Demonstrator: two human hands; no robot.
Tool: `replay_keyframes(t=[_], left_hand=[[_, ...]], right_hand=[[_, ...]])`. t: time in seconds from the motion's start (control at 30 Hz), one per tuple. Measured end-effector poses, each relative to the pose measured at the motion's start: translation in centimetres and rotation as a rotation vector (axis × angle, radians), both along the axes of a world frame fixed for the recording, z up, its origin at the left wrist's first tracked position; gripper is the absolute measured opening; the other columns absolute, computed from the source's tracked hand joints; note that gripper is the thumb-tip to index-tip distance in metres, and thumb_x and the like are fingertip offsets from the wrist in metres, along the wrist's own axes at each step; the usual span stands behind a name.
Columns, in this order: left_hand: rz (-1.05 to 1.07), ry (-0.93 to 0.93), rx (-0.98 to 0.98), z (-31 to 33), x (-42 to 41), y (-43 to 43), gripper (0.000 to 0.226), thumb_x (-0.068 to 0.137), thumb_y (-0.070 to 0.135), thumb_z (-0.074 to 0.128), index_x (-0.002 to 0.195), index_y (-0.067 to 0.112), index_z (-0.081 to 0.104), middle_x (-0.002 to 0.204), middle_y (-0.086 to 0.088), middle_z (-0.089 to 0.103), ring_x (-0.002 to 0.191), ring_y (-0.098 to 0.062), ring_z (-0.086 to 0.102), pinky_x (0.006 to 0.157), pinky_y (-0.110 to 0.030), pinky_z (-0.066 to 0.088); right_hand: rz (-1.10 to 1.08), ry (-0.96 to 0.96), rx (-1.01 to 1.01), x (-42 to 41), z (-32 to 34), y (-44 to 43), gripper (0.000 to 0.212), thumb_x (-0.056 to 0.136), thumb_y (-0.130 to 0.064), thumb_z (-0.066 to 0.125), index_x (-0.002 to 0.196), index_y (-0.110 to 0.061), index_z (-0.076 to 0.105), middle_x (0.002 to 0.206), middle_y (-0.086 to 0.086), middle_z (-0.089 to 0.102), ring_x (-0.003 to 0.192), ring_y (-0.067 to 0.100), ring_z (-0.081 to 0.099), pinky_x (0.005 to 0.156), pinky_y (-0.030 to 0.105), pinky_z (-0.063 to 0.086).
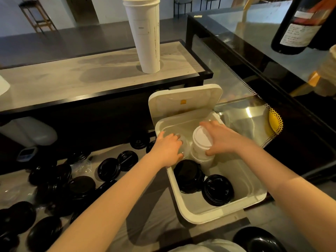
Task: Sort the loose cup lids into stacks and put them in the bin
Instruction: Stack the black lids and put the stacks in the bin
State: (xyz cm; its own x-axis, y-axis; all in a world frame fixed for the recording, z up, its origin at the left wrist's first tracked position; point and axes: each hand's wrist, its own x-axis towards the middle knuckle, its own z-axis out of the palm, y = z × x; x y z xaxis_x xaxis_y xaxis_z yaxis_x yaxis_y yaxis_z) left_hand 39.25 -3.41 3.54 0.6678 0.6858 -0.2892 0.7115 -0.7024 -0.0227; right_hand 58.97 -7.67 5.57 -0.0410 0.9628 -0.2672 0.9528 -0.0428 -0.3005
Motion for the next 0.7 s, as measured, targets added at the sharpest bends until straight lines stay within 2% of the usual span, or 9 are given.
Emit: replay_keyframes(t=[0.1, 0.23, 0.33, 0.43, 0.5, 0.6, 0.7], left_hand=[[-0.029, 0.108, 0.035, -0.3, 0.3, 0.1, 0.055, 0.094, 0.047, 0.04, 0.141, 0.017, 0.04, 0.152, -0.003, 0.032, 0.138, -0.021, 0.029, 0.116, -0.051, 0.001], [-0.024, 0.111, 0.055, -0.7, 0.3, 0.1, 0.056, 0.093, 0.05, 0.039, 0.138, 0.017, 0.044, 0.149, -0.002, 0.037, 0.133, -0.021, 0.038, 0.115, -0.05, 0.001], [-0.015, 0.094, 0.064, -0.8, 0.3, 0.1, 0.054, 0.092, 0.051, 0.04, 0.135, 0.018, 0.046, 0.146, -0.001, 0.041, 0.131, -0.021, 0.04, 0.114, -0.05, 0.001], [-0.005, 0.086, 0.065, -0.9, 0.3, 0.0, 0.055, 0.092, 0.051, 0.041, 0.135, 0.018, 0.047, 0.146, 0.0, 0.041, 0.131, -0.021, 0.041, 0.115, -0.049, 0.0], [0.0, 0.083, 0.068, -1.0, 0.3, 0.1, 0.054, 0.092, 0.051, 0.041, 0.134, 0.019, 0.048, 0.144, 0.0, 0.043, 0.129, -0.021, 0.042, 0.114, -0.049, 0.0], [-0.001, 0.087, 0.067, -1.0, 0.4, 0.2, 0.052, 0.091, 0.051, 0.04, 0.132, 0.02, 0.05, 0.139, 0.001, 0.048, 0.126, -0.021, 0.045, 0.114, -0.049, 0.0], [-0.016, 0.097, 0.074, -0.9, 0.5, 0.1, 0.052, 0.092, 0.051, 0.039, 0.133, 0.021, 0.049, 0.138, 0.001, 0.048, 0.126, -0.021, 0.045, 0.114, -0.049, 0.0]], right_hand=[[0.045, -0.079, -0.057, -0.6, -0.8, 1.0, 0.102, 0.063, -0.03, 0.08, 0.144, -0.027, 0.017, 0.134, 0.004, 0.032, 0.123, 0.028, 0.039, 0.095, 0.04, 0.043], [0.079, -0.164, -0.129, -1.0, -1.7, 1.5, 0.096, 0.065, -0.03, 0.08, 0.141, -0.023, 0.021, 0.133, 0.005, 0.035, 0.117, 0.027, 0.045, 0.087, 0.037, 0.047], [0.105, -0.217, -0.151, -1.0, -2.1, 1.7, 0.099, 0.066, -0.034, 0.08, 0.143, -0.016, 0.02, 0.14, 0.008, 0.033, 0.126, 0.027, 0.039, 0.097, 0.037, 0.043], [0.16, -0.281, -0.166, -1.1, -1.5, 1.8, 0.107, 0.069, -0.039, 0.079, 0.149, -0.012, 0.012, 0.151, 0.007, 0.025, 0.138, 0.025, 0.027, 0.109, 0.032, 0.032], [0.167, -0.278, -0.205, -1.0, -1.0, 1.8, 0.11, 0.073, -0.042, 0.076, 0.151, -0.013, 0.004, 0.155, 0.005, 0.018, 0.142, 0.023, 0.022, 0.111, 0.031, 0.026], [0.156, -0.256, -0.242, -0.8, -0.8, 2.0, 0.107, 0.076, -0.038, 0.075, 0.151, -0.015, 0.001, 0.158, 0.002, 0.012, 0.143, 0.022, 0.021, 0.113, 0.033, 0.027], [0.158, -0.306, -0.247, -1.0, -0.8, 2.1, 0.107, 0.076, -0.04, 0.075, 0.151, -0.017, 0.002, 0.157, 0.001, 0.017, 0.141, 0.022, 0.026, 0.109, 0.034, 0.032]])
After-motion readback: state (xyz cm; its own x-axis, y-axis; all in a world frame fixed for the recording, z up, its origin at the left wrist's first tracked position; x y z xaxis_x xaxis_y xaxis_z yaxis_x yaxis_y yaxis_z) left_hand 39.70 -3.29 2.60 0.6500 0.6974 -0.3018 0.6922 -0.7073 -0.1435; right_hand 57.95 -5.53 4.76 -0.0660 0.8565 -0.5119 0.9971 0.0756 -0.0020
